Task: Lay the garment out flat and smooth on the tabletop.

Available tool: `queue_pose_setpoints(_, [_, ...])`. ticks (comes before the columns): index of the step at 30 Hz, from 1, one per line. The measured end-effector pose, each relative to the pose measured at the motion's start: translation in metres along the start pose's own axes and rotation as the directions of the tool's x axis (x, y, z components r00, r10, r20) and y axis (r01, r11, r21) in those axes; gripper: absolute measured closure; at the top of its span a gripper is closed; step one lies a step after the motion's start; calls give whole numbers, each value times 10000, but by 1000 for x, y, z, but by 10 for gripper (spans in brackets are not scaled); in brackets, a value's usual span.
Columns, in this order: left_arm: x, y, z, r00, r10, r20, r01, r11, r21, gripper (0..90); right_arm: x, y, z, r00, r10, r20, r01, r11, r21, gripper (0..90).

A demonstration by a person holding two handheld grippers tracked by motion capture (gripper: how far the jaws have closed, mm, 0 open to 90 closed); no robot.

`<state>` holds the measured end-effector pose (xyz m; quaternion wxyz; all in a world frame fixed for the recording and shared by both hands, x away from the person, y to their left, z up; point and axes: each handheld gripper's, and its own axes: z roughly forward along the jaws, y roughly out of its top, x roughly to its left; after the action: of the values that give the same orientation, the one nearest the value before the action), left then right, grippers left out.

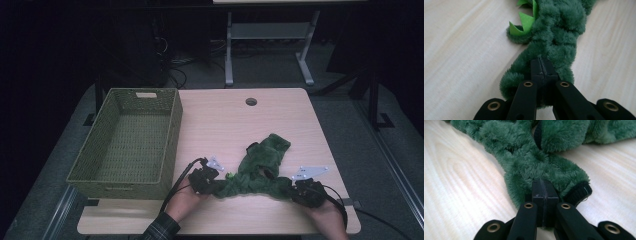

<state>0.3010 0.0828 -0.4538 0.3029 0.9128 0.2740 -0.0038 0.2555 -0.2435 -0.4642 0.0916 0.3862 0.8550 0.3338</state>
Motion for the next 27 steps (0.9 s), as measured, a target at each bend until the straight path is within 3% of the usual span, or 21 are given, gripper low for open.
queue_pose_setpoints(8, [-9, -12, -8, 9992, 262, 294, -269, 9993, 265, 898, 13, -8, -7, 9997, -141, -184, 144, 9998, 135, 899])
queue_pose_setpoints(12, [-13, -16, -12, 9992, 126, 377, -130, 9999, 114, 877, 17, -9, -9, 9995, -244, -211, 247, 9995, 181, 881])
queue_pose_setpoints(16, [-11, -6, -19, 9990, 240, 389, -231, 9995, -233, 700, 17, -4, -20, 9997, -187, -125, 181, 9986, -502, 800])
queue_pose_setpoints(19, [-9, 4, -21, 9992, 298, 247, -287, 9986, -441, 639, 12, -2, -26, 9999, -120, 51, 125, 9953, -965, 747])
queue_pose_setpoints(23, [-5, 20, -23, 9987, 487, 142, -476, 9963, -717, 609, 6, 0, -27, 9999, 160, -14, -160, 9932, -1150, 706])
queue_pose_setpoints(27, [4, 40, -21, 9973, 729, 41, -723, 9937, -862, 556, 5, 1, -24, 9998, 149, -108, -161, 9932, -1151, 682])
